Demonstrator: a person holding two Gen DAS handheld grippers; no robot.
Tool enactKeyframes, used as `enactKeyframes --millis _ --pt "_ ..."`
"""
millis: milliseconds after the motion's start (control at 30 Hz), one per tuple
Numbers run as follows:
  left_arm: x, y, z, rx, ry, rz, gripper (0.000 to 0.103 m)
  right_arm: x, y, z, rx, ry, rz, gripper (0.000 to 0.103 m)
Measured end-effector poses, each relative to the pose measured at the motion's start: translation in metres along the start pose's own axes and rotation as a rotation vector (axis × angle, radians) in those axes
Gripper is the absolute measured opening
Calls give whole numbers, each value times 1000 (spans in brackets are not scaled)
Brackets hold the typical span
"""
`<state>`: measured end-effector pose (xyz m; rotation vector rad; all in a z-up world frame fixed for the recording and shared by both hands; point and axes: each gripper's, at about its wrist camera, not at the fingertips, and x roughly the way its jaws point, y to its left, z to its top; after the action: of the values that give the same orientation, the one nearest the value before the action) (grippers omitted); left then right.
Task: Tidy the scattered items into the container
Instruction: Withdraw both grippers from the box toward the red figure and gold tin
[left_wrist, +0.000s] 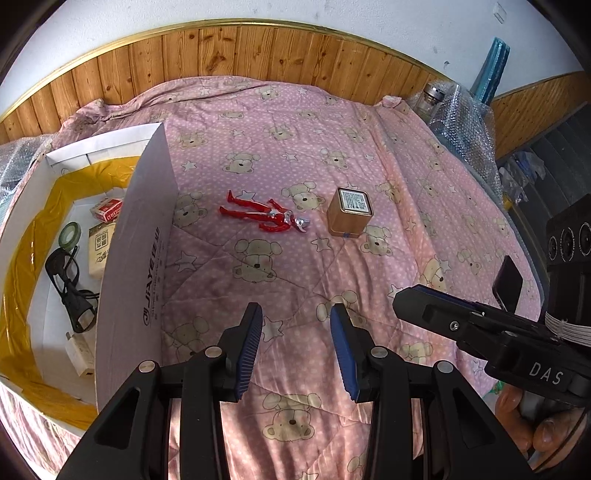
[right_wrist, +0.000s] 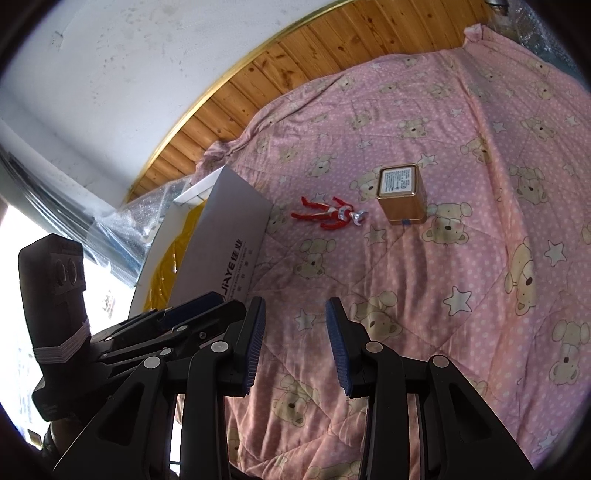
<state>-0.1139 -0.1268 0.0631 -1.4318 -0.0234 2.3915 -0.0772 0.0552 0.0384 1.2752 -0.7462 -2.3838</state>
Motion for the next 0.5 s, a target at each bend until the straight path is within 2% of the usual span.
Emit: enactKeyframes --millis 500 --pt "73 5 40 3 92 3 41 19 -53 28 73 9 -72 42"
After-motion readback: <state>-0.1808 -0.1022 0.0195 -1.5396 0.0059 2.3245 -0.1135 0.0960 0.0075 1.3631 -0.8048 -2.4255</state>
